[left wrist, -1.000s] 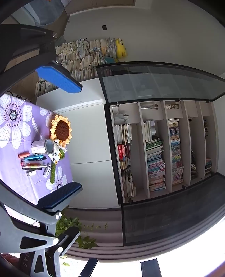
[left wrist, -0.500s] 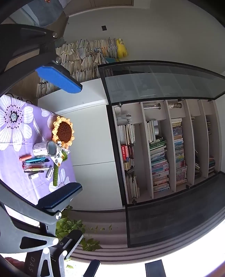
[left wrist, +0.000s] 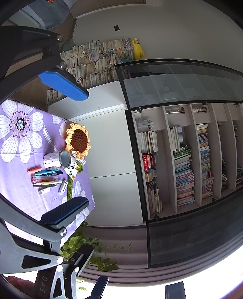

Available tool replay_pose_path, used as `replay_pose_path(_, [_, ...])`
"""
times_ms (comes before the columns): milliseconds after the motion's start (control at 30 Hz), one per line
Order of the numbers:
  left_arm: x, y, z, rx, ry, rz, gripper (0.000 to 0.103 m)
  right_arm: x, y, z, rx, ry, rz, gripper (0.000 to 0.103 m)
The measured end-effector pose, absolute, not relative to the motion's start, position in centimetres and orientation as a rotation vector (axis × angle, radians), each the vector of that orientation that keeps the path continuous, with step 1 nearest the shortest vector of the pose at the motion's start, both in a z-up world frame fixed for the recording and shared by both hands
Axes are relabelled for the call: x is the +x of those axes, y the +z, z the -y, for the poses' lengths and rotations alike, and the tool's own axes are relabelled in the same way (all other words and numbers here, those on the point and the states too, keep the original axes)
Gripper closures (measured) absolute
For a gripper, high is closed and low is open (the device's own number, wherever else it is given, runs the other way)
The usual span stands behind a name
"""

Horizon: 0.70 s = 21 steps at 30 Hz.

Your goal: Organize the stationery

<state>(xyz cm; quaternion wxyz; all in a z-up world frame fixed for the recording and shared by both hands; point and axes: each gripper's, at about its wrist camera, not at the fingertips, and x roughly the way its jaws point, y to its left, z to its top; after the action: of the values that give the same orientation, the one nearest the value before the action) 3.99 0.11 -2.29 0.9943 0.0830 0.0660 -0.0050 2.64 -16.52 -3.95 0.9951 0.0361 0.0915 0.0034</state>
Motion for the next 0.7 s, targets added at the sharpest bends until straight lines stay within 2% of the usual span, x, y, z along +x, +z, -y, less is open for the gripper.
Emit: replay_pose_path(700, [6.0, -3.7, -2.0, 0.123, 0.005, -0.172, 0.001, 4.8, -4.0, 14.8, 0.019, 0.005, -0.216, 0.0])
